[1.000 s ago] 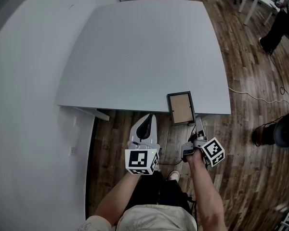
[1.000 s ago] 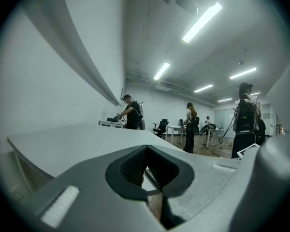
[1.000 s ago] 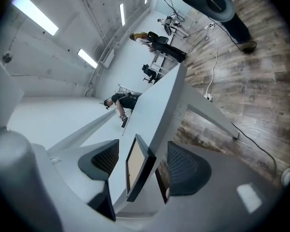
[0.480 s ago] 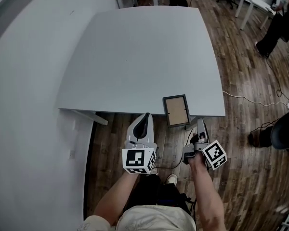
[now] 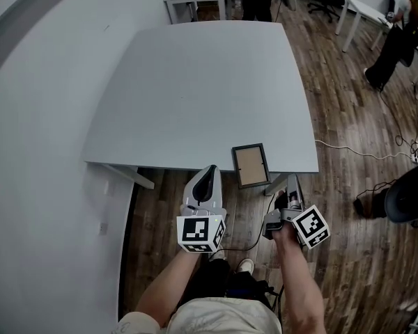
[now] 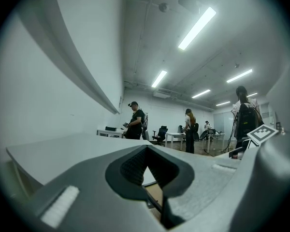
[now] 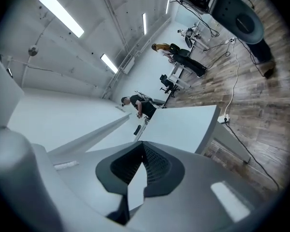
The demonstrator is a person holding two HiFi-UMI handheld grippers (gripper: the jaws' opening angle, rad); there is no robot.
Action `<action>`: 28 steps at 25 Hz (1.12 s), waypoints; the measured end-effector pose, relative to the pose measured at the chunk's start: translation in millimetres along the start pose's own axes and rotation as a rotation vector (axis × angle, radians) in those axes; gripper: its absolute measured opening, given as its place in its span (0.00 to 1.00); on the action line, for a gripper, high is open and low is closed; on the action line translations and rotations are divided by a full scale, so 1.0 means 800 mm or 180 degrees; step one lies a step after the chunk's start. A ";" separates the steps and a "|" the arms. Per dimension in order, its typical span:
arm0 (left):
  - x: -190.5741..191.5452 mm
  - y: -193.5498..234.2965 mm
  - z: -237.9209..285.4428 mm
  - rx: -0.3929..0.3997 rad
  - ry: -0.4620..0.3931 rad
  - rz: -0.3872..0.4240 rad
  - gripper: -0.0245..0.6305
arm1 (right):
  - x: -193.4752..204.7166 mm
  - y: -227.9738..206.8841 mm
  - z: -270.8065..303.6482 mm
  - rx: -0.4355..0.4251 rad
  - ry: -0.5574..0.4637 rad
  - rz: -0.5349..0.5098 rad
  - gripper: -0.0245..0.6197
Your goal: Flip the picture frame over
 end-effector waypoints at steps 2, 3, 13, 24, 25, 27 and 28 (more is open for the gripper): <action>-0.006 -0.002 -0.001 0.0004 -0.0026 0.0011 0.04 | -0.003 0.006 -0.001 -0.0056 -0.0004 0.0102 0.07; -0.009 -0.002 -0.001 0.0003 -0.0040 0.0019 0.04 | -0.004 0.010 0.000 -0.0087 -0.0005 0.0178 0.07; -0.045 -0.011 -0.004 0.0032 -0.0168 0.0103 0.04 | -0.009 0.071 -0.003 -0.0416 0.0036 0.0036 0.07; -0.077 -0.017 -0.013 0.0079 -0.0220 0.0191 0.04 | -0.013 0.135 -0.014 -0.0660 -0.0055 -0.1182 0.07; -0.080 -0.018 -0.014 0.0080 -0.0218 0.0186 0.04 | -0.015 0.139 -0.016 -0.0679 -0.0080 -0.1274 0.07; -0.084 -0.020 -0.017 0.0082 -0.0207 0.0179 0.04 | -0.016 0.145 -0.019 -0.0684 -0.0119 -0.1459 0.07; -0.085 -0.021 -0.019 0.0085 -0.0207 0.0178 0.04 | -0.016 0.147 -0.021 -0.0679 -0.0136 -0.1565 0.07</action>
Point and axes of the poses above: the fingertips, and each gripper's own axes: z forward along the fingers, y to its left, x out of its underside, the point moved 3 cm from there along -z, backward along the fingers, and after that the axes turned 6 degrees about x, right-handed, at the moved point
